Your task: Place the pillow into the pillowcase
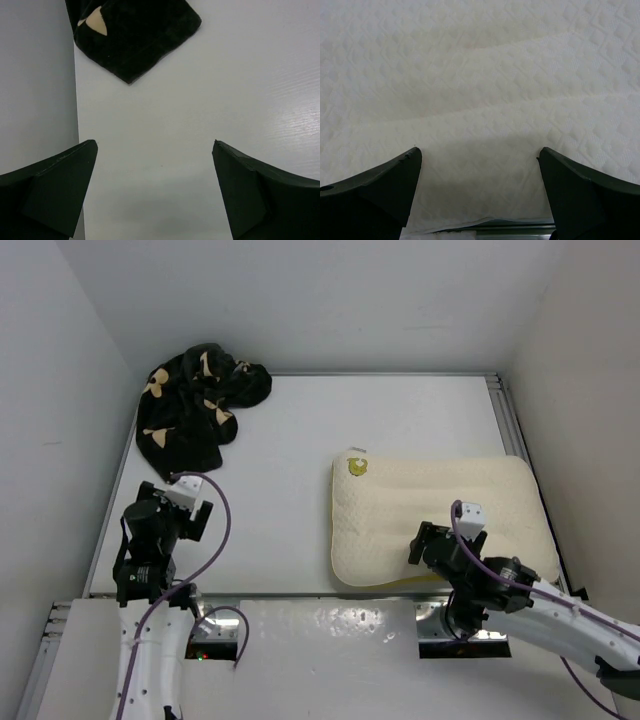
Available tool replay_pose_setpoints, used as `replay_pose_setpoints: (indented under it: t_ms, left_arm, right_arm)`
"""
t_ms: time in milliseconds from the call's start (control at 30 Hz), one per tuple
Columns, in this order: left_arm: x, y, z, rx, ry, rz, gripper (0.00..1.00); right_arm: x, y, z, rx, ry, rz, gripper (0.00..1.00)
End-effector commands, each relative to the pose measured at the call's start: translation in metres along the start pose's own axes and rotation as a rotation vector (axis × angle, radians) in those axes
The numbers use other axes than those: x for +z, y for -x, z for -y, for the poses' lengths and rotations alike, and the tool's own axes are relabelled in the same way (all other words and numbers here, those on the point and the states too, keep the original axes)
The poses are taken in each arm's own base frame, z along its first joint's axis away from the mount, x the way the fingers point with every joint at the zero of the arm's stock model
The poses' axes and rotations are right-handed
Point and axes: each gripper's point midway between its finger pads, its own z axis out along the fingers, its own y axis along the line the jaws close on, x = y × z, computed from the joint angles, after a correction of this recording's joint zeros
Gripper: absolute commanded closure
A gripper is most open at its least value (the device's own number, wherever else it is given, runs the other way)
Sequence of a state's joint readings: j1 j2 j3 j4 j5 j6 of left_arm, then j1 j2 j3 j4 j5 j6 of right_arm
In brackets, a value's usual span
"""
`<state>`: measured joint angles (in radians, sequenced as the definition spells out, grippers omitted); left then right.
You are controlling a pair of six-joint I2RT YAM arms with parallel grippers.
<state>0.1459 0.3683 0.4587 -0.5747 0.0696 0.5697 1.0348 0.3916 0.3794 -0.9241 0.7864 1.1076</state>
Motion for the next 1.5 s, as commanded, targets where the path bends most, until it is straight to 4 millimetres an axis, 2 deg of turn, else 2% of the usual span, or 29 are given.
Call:
replay_pose_setpoints:
  t_ms: [0, 167, 267, 400, 433, 467, 500, 533, 567, 600, 633, 667, 700, 733, 767, 800, 833, 867, 900, 933, 1067, 1100, 1133, 1200, 1300, 1367, 1400, 1433, 1467]
  left_arm:
    - [-0.002, 0.009, -0.013, -0.036, 0.058, 0.030, 0.00]
    - [-0.017, 0.016, -0.063, -0.187, 0.322, -0.006, 0.00]
    - [-0.027, 0.024, -0.086, -0.170, 0.421, -0.018, 0.00]
    - [-0.012, 0.056, -0.068, 0.026, 0.195, 0.033, 0.00]
    - [-0.004, 0.068, -0.067, 0.040, 0.134, 0.025, 0.05]
    - [0.002, 0.071, -0.059, 0.037, 0.062, 0.005, 0.29]
    - [0.009, 0.083, -0.052, 0.031, -0.016, 0.005, 0.41]
    - [0.030, 0.104, -0.060, 0.019, -0.087, -0.054, 0.50]
    - [0.036, 0.096, -0.039, -0.008, -0.216, -0.188, 0.58]
    - [0.046, 0.107, -0.039, -0.024, -0.265, -0.244, 0.58]
    - [0.072, 0.122, -0.035, -0.047, -0.359, -0.369, 0.54]
    - [0.086, 0.130, -0.029, -0.108, -0.392, -0.424, 0.48]
    - [0.099, 0.143, -0.024, -0.136, -0.429, -0.435, 0.43]
    - [0.127, 0.159, -0.021, -0.144, -0.440, -0.432, 0.37]
    - [0.148, 0.160, -0.011, -0.134, -0.419, -0.451, 0.24]
    - [0.156, 0.167, -0.015, -0.104, -0.366, -0.426, 0.17]
    - [0.182, 0.171, -0.002, -0.055, -0.332, -0.395, 0.10]
    - [0.196, 0.160, -0.016, 0.030, -0.218, -0.434, 0.00]
    - [0.206, 0.154, -0.019, 0.074, -0.167, -0.450, 0.00]
    - [0.232, 0.141, -0.014, 0.130, -0.137, -0.474, 0.00]
    - [0.284, 0.109, -0.050, 0.127, 0.040, -0.567, 0.00]
    - [0.299, 0.103, -0.062, 0.104, 0.078, -0.569, 0.00]
    - [0.303, 0.098, -0.066, 0.105, 0.092, -0.576, 0.00]
    - [0.313, 0.084, -0.066, 0.119, 0.109, -0.587, 0.00]
    - [0.306, 0.034, -0.043, 0.160, 0.059, -0.675, 0.00]
    - [0.297, 0.023, -0.029, 0.166, -0.013, -0.676, 0.07]
    - [0.294, 0.017, -0.024, 0.179, -0.048, -0.671, 0.29]
    - [0.281, -0.008, -0.005, 0.191, -0.129, -0.708, 0.41]
    - [0.270, -0.003, -0.005, 0.198, -0.149, -0.683, 0.55]
  right_arm:
    - [-0.003, 0.010, 0.002, 0.013, -0.007, 0.032, 0.01]
    - [-0.010, 0.018, -0.007, 0.016, 0.040, 0.033, 0.01]
    - [-0.016, 0.028, -0.017, -0.008, 0.088, 0.044, 0.01]
    - [-0.029, 0.053, -0.042, -0.111, 0.200, 0.084, 0.01]
    - [-0.033, 0.057, -0.048, -0.143, 0.229, 0.085, 0.01]
    - [-0.042, 0.068, -0.057, -0.214, 0.283, 0.095, 0.02]
    - [-0.045, 0.074, -0.063, -0.257, 0.295, 0.094, 0.17]
    - [-0.049, 0.080, -0.067, -0.292, 0.306, 0.100, 0.41]
    - [-0.055, 0.102, -0.067, -0.308, 0.281, 0.148, 0.89]
    - [-0.052, 0.108, -0.066, -0.344, 0.227, 0.148, 0.91]
    - [-0.056, 0.124, -0.067, -0.345, 0.200, 0.181, 0.88]
    - [-0.055, 0.131, -0.066, -0.399, 0.169, 0.201, 0.40]
    - [-0.054, 0.144, -0.070, -0.412, 0.146, 0.243, 0.25]
    - [-0.049, 0.147, -0.078, -0.457, 0.138, 0.249, 0.14]
    - [-0.044, 0.155, -0.091, -0.498, 0.135, 0.276, 0.01]
    - [-0.045, 0.162, -0.096, -0.500, 0.150, 0.302, 0.01]
    - [-0.034, 0.159, -0.105, -0.545, 0.142, 0.278, 0.01]
    - [-0.025, 0.175, -0.106, -0.532, 0.119, 0.280, 0.01]
    - [-0.017, 0.172, -0.120, -0.538, 0.186, 0.228, 0.01]
    - [0.008, 0.183, -0.117, -0.500, 0.143, 0.161, 0.01]
    - [0.073, 0.184, -0.144, -0.367, 0.306, -0.081, 0.01]
    - [0.079, 0.199, -0.157, -0.355, 0.340, -0.077, 0.01]
    - [0.104, 0.186, -0.159, -0.387, 0.317, -0.144, 0.01]
    - [0.121, 0.183, -0.163, -0.402, 0.297, -0.190, 0.01]
    - [0.141, 0.183, -0.170, -0.357, 0.296, -0.238, 0.01]
    - [0.149, 0.182, -0.174, -0.328, 0.316, -0.241, 0.02]
    - [0.152, 0.186, -0.172, -0.312, 0.311, -0.233, 0.02]
    - [0.152, 0.188, -0.177, -0.305, 0.335, -0.227, 0.02]
    - [0.153, 0.189, -0.178, -0.303, 0.338, -0.223, 0.02]
